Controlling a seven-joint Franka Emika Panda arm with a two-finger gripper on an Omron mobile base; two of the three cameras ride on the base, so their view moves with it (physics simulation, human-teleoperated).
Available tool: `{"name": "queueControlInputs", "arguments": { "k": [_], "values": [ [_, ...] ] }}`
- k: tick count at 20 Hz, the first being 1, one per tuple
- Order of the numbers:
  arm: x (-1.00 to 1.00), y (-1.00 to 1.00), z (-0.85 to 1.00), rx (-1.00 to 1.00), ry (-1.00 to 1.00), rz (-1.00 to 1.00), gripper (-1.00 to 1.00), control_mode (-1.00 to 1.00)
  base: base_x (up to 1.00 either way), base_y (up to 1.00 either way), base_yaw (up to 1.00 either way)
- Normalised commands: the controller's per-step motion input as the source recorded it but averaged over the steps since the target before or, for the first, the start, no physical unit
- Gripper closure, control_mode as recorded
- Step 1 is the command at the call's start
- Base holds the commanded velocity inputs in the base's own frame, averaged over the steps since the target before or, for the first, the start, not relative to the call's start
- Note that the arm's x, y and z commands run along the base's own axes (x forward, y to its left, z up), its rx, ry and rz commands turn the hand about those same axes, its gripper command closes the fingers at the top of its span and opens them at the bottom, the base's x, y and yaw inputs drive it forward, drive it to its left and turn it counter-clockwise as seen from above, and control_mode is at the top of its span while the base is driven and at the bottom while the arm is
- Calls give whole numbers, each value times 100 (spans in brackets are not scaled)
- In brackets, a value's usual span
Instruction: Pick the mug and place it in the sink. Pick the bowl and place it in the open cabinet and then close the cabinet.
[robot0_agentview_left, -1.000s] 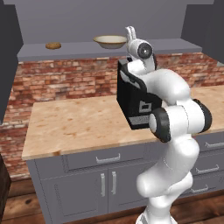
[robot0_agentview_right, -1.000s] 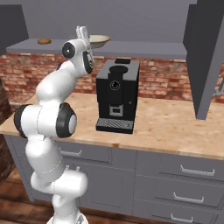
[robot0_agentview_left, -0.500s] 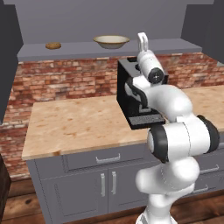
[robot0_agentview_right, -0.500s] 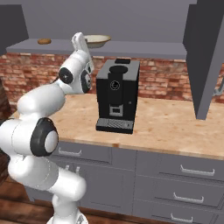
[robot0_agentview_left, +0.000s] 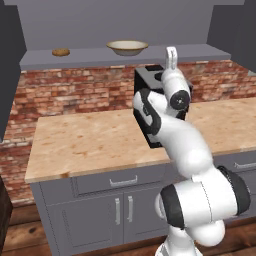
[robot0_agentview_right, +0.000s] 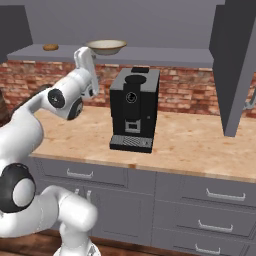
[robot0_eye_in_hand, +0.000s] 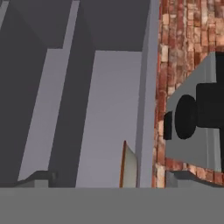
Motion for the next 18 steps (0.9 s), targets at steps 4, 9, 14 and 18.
{"name": "queueControlInputs", "arguments": {
  "k": [4, 9, 14, 18],
  "values": [
    [-66, -6, 5, 15, 10, -11, -100, -100, 0, 0, 0],
    [-62, -24, 13, 18, 2, -3, -100, -100, 0, 0, 0],
    [-65, -22, 27, 22, 4, 0, -100, -100, 0, 0, 0],
    [-58, -29, 9, 16, 6, 1, -100, -100, 0, 0, 0]
  ]
}}
